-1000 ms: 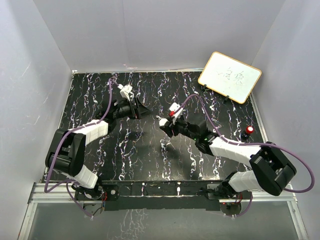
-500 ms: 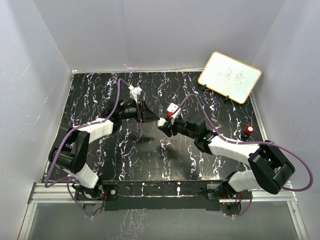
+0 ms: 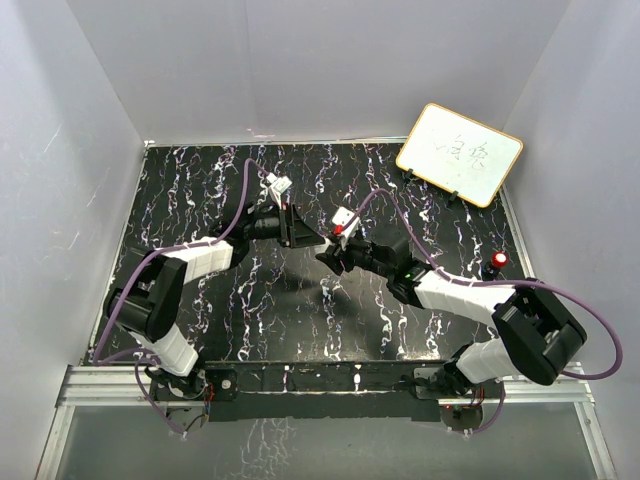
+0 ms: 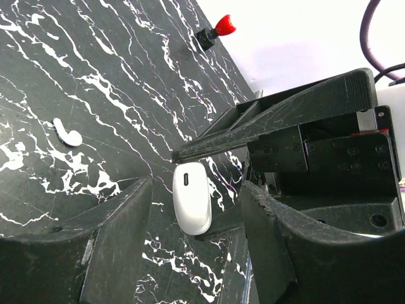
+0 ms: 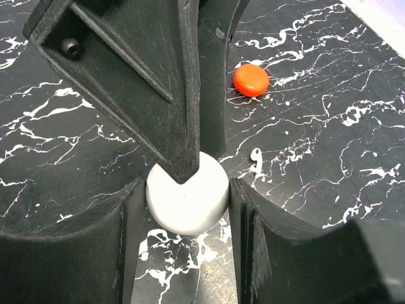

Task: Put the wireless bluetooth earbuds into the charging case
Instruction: Pick up the charging case at the center of the board.

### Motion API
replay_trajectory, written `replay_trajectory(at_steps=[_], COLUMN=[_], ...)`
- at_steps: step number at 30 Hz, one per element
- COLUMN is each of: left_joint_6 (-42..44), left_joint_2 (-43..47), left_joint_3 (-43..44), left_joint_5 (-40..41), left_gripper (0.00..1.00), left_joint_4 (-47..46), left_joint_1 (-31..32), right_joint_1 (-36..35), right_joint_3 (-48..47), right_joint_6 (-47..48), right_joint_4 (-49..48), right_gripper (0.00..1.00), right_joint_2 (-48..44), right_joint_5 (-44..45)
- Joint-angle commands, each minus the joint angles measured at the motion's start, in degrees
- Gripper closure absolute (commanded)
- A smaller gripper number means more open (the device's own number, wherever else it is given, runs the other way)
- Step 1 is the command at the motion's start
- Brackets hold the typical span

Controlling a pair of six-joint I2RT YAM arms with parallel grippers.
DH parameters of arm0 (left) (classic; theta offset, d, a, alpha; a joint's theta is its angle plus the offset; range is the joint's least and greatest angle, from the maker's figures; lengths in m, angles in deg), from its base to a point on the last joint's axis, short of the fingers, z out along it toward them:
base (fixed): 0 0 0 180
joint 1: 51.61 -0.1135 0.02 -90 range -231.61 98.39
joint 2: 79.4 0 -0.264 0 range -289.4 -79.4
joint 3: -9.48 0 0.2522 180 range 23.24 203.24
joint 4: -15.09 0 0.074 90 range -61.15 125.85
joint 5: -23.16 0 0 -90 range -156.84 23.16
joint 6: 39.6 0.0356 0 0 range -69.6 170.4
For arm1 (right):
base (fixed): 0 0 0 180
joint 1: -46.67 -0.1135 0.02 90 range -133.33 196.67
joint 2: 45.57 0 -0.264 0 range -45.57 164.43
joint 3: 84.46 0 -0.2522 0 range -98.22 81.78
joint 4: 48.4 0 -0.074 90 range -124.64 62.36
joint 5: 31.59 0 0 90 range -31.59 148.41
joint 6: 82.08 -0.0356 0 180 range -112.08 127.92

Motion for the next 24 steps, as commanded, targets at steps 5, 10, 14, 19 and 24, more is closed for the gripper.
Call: replay_trajectory(at_steps=[5,10,14,19,24], left_joint_6=[-0.90,-0.98,-1.39,-1.59,-1.73], left_joint_2=[-1.46,-1.80,-1.94,-1.84,-1.70], left_joint_3=[1.92,2.07,1.99,2.04,1.94], left_joint_5=[-2.58,-2.60,-2.36,-2.02,-1.90], left_gripper=[0.50,0.59,0.62,0.63,0.63], left_joint_4=[-1.96,-2.21,-3.10,-3.31,-3.63], left_joint_1=[1.81,2.07,2.09,2.11,2.09], right_joint_1=[-0.03,0.03,0.01,-0.07,-0.07], right_joint_3=[-3.06,-3.26,-3.36,-3.20,-3.10], right_joint_6=[1.09,1.19,1.17,1.27,1.19], right_joint_4=[-4.18,-4.19,-4.18,-4.18,-4.17], right_gripper=[0.77,0.77,0.77,0.77,0.77], right_joint_2=[-0.28,-0.19,-0.11,-0.19,-0.19], right_joint_5=[-0.38,-0.42,-0.85,-1.01,-1.21])
